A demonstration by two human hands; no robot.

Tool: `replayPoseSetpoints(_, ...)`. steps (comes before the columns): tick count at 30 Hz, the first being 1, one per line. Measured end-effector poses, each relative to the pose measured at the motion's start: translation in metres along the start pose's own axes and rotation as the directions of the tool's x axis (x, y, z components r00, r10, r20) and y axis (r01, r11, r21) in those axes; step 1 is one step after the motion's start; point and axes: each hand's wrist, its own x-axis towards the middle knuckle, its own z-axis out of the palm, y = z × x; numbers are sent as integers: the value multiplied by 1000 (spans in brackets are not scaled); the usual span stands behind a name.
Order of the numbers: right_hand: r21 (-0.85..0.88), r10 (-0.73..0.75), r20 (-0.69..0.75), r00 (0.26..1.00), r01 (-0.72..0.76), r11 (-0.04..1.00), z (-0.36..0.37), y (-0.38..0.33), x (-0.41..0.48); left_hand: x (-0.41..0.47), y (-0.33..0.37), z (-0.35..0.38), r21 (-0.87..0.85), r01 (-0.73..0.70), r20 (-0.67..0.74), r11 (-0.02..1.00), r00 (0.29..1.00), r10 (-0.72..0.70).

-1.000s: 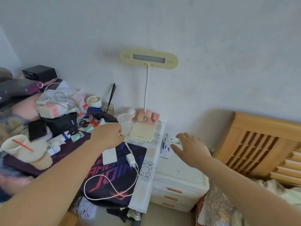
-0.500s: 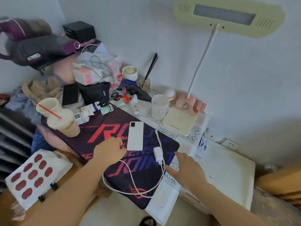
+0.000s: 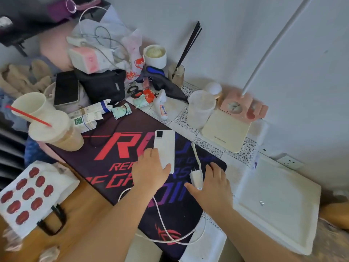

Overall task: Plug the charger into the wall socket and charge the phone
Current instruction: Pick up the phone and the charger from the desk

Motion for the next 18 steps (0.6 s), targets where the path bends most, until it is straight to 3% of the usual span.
replayPoseSetpoints(9, 48, -4, -102, 995, 9, 999, 18, -4, 6, 13, 19, 20, -24, 150, -101, 988, 983, -152)
replayPoseSetpoints(18, 187, 61, -168, 984, -29, 982, 21, -7, 3, 9, 32, 27, -2, 192, -125, 981, 974, -191)
